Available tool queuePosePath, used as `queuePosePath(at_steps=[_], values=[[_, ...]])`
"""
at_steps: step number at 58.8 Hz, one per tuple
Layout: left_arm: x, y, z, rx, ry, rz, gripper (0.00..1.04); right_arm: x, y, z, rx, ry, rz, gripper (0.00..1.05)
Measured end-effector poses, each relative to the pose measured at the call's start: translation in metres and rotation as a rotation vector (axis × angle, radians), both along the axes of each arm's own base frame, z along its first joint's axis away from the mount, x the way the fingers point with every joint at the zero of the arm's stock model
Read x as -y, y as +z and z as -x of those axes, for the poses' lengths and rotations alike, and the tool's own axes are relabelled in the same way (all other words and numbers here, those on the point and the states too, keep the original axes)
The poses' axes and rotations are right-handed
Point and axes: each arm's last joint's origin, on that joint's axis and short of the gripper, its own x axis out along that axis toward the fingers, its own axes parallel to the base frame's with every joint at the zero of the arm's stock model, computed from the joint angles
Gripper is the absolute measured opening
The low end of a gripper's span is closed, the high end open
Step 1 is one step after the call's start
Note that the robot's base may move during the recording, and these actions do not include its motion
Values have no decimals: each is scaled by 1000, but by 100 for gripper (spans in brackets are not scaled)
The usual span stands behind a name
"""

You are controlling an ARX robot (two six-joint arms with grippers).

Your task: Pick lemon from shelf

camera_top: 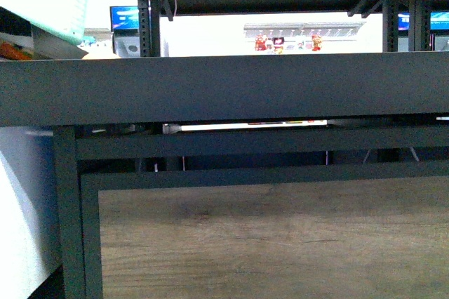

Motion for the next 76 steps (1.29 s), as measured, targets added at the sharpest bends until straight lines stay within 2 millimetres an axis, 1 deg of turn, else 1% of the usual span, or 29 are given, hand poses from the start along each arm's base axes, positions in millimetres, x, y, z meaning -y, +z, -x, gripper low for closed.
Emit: queuePosePath(at_steps=[76], values=[[0,0,0,0,0,0,97,0,0,0,0,-1,0,97]])
